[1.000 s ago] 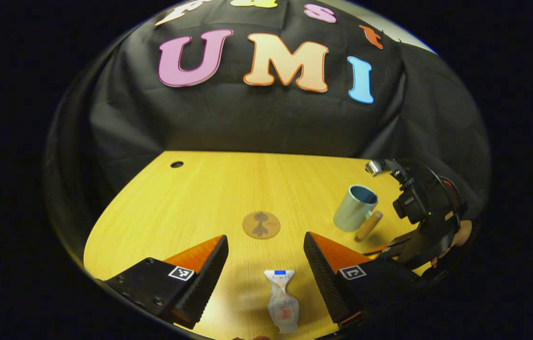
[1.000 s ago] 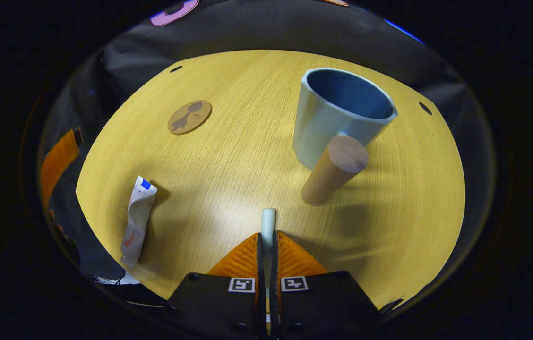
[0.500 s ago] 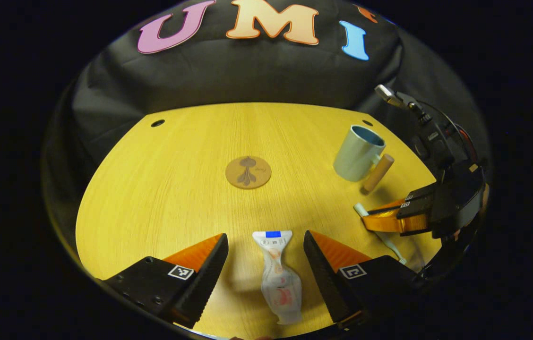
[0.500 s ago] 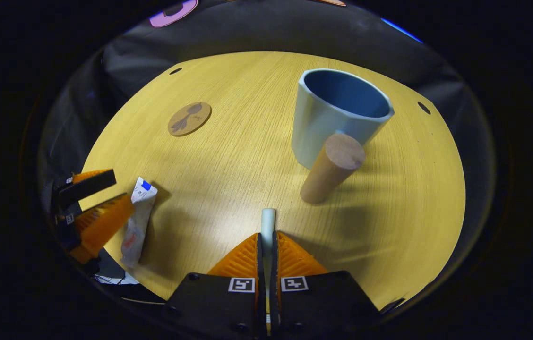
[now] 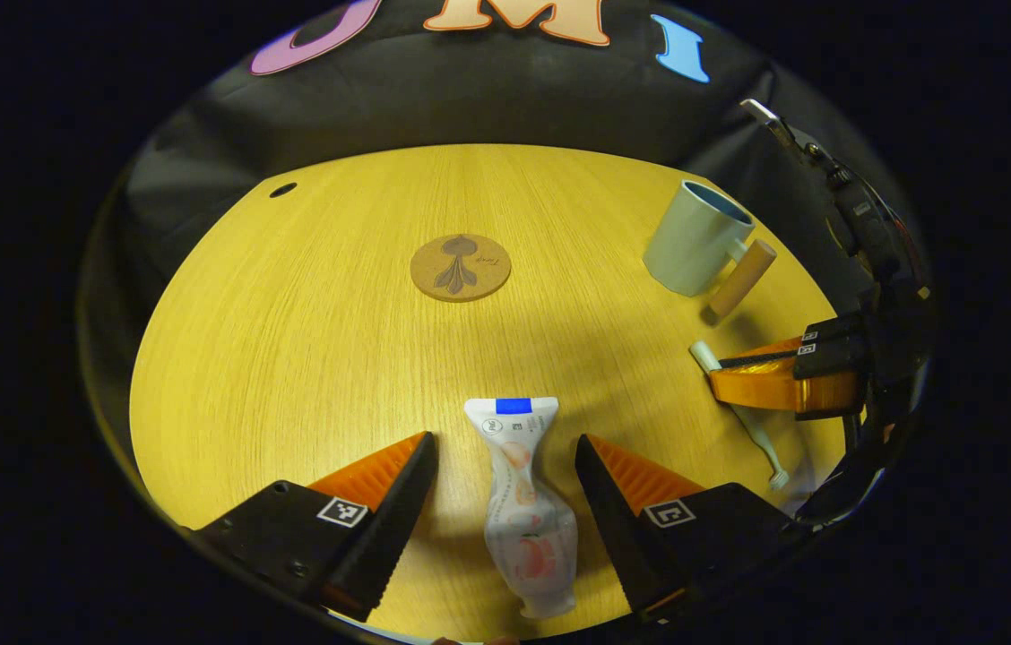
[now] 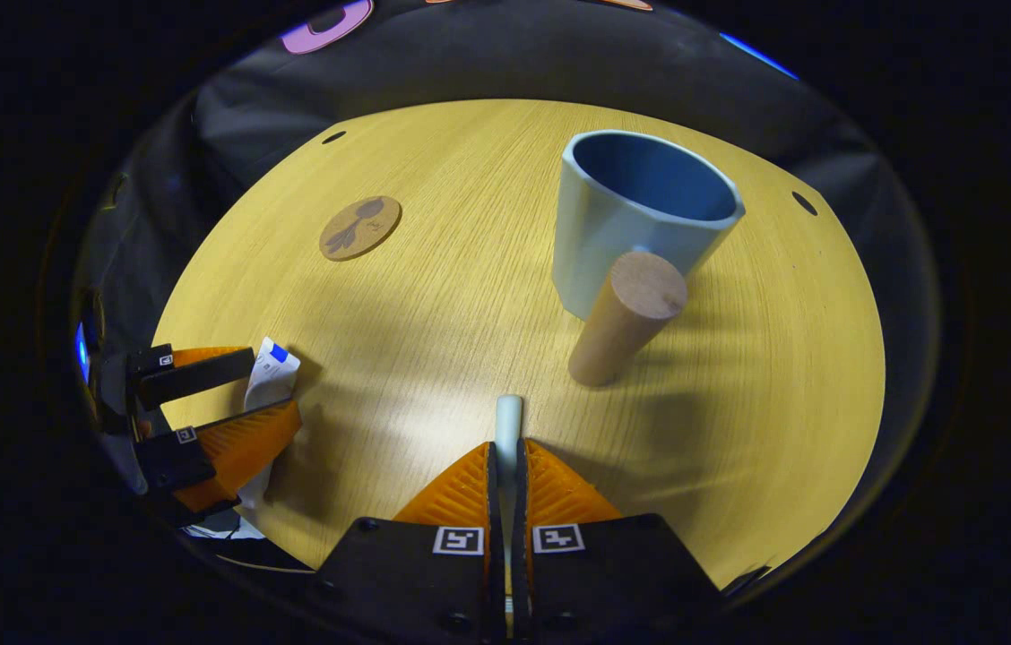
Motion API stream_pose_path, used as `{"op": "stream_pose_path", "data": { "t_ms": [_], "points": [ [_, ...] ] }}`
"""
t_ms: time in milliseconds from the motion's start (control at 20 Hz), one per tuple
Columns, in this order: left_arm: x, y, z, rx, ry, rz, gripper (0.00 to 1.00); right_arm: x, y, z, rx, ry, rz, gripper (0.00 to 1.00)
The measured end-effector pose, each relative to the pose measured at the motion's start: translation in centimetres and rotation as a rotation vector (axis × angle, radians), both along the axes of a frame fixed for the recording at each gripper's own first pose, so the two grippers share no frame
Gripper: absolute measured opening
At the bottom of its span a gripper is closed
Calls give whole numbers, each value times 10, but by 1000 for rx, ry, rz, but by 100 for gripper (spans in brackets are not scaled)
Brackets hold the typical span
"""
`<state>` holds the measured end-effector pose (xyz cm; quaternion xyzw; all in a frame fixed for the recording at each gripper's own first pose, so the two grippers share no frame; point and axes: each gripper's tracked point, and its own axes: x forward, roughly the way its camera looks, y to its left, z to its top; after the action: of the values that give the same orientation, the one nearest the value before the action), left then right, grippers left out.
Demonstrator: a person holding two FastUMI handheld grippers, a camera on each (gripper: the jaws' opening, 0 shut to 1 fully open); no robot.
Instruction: Put the toothbrush and toothpaste on the desktop into the cup, then pick up the cup and place it on the coaster on the desktop.
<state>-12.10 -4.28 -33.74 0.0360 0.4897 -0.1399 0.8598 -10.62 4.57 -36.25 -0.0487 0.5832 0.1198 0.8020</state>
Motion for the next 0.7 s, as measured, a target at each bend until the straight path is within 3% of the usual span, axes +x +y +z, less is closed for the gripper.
{"op": "stream_pose_path", "data": {
  "t_ms": [200, 350, 500, 550, 700],
  "points": [
    [-2, 4, -5, 63, 0, -43, 91, 1, 0, 0, 7, 1, 4, 6],
    [5, 5, -5, 60, -5, 4, 76, 1, 0, 0, 12, -1, 5, 6],
    [8, 11, -7, 48, 14, 59, 44, 0, 0, 1, 14, -7, 9, 6],
    [10, 13, -6, 52, 12, 58, 42, 0, 0, 0, 13, -11, 15, 6],
    [15, 12, -4, 15, 1, 78, 12, 0, 1, 1, 13, -21, 24, 6]
  ]
}}
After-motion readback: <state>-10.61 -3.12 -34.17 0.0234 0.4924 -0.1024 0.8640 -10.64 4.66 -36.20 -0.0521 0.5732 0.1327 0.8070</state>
